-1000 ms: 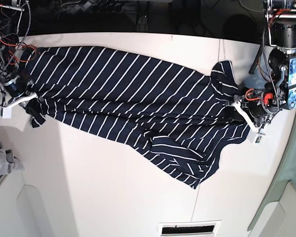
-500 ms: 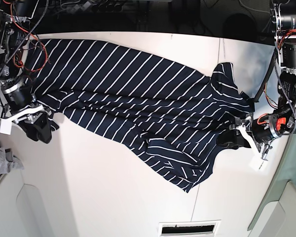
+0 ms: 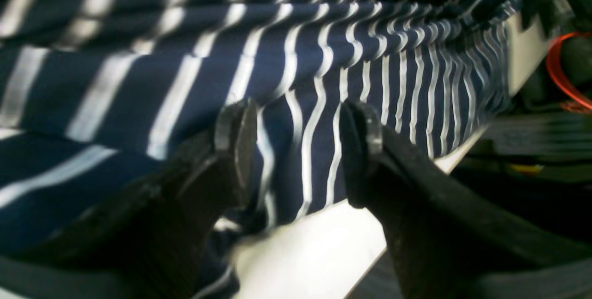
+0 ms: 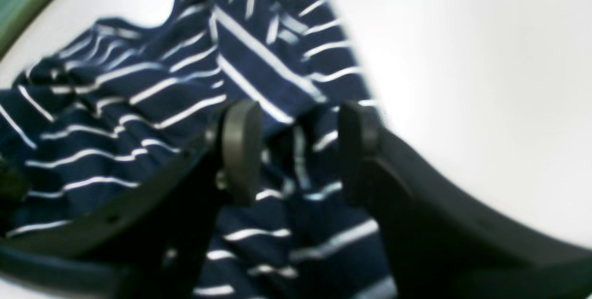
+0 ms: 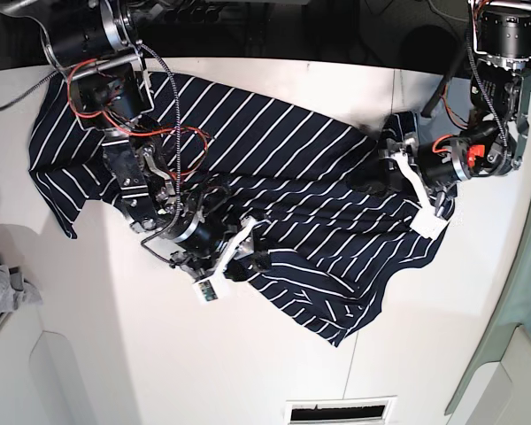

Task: Layout the t-shirt on the table in an organized manner, then fold the t-shirt properly
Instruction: 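Lift and drag the shirt to reorient it on the table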

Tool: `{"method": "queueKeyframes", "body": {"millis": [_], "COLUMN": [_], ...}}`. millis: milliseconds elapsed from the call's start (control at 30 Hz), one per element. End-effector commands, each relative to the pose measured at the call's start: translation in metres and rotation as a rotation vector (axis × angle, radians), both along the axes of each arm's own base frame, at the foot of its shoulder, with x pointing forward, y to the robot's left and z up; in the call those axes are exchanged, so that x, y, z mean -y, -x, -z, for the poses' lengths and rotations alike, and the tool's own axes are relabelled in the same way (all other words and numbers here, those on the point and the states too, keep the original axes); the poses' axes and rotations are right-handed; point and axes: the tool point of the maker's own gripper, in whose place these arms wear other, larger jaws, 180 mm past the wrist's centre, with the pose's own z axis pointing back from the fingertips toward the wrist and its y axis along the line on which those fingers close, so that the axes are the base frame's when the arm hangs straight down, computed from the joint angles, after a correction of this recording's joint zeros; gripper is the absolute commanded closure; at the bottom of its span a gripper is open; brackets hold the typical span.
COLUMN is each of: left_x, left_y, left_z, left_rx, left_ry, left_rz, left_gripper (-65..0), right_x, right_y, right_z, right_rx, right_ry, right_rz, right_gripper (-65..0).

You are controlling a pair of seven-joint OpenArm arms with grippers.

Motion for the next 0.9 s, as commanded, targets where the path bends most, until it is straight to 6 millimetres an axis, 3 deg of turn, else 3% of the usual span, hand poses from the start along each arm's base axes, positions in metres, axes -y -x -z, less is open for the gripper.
{"method": "queueKeyframes", "body": {"millis": [0,100,200,233,267,367,500,633,733,867], "left_x": [-0.001,0.003,-0.002,-0.006,-0.011,-0.035,-0.078,-0.105,-0.113,-0.099], "left_y": [-0.002,0.016,0.02,0.02,0.019,0.016,-0.005,-0.045,-0.08,-0.125], "left_z": [-0.007,0.011,0.026,0.029,0.032,0.048,0.058,0.046,0.032,-0.001], "left_rx": [0.03,-0.006,-0.006,-0.003,-0.004,-0.053,-0.085,-0.06,-0.033,0.054], "left_ry": [0.014,-0.013,-0.094,-0.116,-0.144,-0.266,-0.385,-0.398,-0.4,-0.343], "left_rz": [-0.002,-0.006,-0.004,-0.005,-0.014,-0.061,-0.155,-0.223,-0.252,-0.226], "left_gripper": [-31.4,-31.4,-31.4,-31.4,-31.4,-31.4,-31.4,-31.4,-31.4,-31.4], "right_x": [-0.01,-0.034,-0.046,-0.046,-0.043,-0.025,0.018,0.083,0.139,0.201], "right_y": [-0.011,0.006,0.015,0.013,0.011,-0.004,-0.033,-0.059,-0.066,-0.065], "right_z": [-0.014,0.005,0.014,0.013,0.012,0.003,-0.024,-0.048,-0.051,-0.055], "right_rx": [0.04,-0.018,-0.015,0.007,0.028,0.093,0.166,0.217,0.213,0.19], "right_ry": [-0.031,-0.029,0.03,0.055,0.079,0.132,0.137,0.144,0.169,0.14], "right_rz": [-0.005,-0.049,-0.098,-0.112,-0.12,-0.111,-0.011,0.135,0.239,0.373], "right_gripper": [-26.9,-23.0,-6.7,-1.3,0.0,0.0,0.0,0.0,0.0,0.0]}}
